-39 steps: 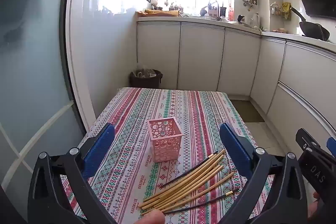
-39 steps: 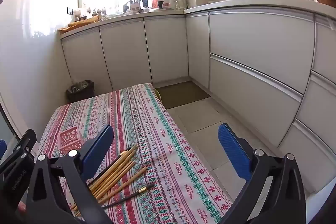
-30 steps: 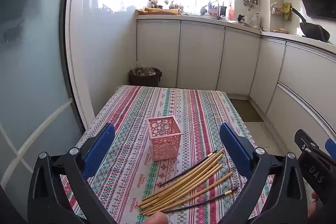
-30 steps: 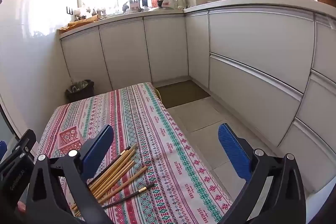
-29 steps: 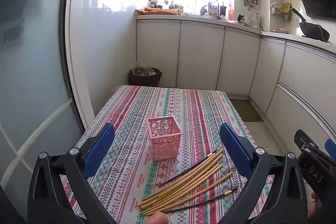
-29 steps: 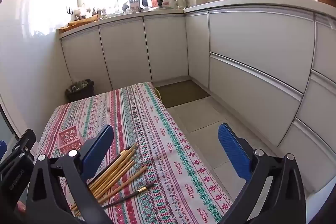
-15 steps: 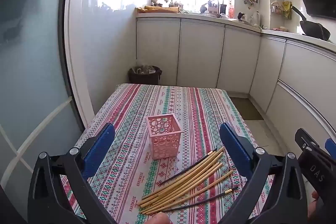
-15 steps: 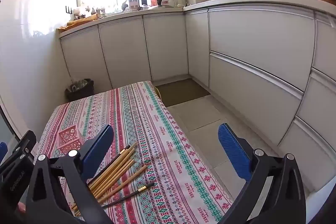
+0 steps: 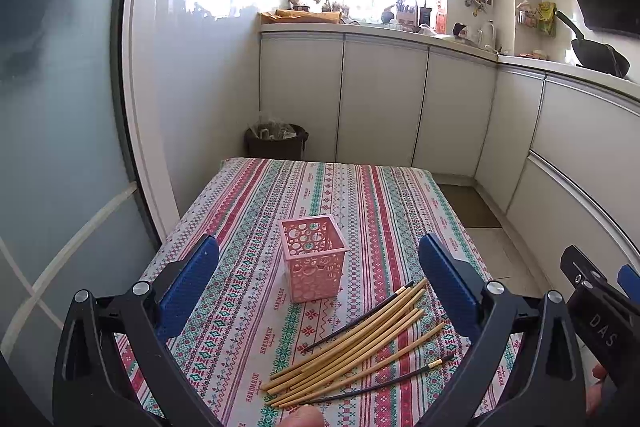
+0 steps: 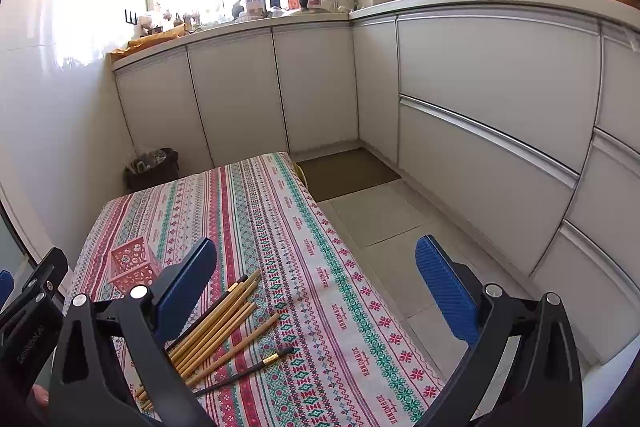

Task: Organize utensils

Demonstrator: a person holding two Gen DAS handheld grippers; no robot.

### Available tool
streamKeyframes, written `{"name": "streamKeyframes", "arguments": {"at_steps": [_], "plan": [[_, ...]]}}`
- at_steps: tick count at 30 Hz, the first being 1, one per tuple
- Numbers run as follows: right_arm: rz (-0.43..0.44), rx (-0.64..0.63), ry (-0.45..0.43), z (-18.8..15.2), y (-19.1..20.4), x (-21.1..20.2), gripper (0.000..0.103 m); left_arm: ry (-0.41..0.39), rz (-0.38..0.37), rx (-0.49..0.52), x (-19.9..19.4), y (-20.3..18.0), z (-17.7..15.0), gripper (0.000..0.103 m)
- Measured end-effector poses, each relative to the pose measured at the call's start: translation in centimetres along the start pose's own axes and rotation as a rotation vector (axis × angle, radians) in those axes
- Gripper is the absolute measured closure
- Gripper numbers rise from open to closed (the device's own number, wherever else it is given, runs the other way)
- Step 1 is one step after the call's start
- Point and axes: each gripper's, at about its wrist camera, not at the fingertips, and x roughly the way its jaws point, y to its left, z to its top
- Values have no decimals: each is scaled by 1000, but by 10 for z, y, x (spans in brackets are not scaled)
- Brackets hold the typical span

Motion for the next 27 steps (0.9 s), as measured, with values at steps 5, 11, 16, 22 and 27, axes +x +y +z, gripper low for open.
{"name": "streamKeyframes", "arguments": {"at_steps": [5,11,16,22,27], "plan": [[1,3,2,-2,1,1,6,1,-2,2,0,0,-1,7],[1,2,2,-3,2,1,6,3,-6,7,1,-1,-2,7],[1,3,4,-1,1,1,6,4,-7,9,1,-1,-2,7],[0,2,5,-1,1,1,6,9,-6,12,1,-1,-2,7],[1,3,7,-1,0,1,6,9,-3,10,1,0,-2,7]]}}
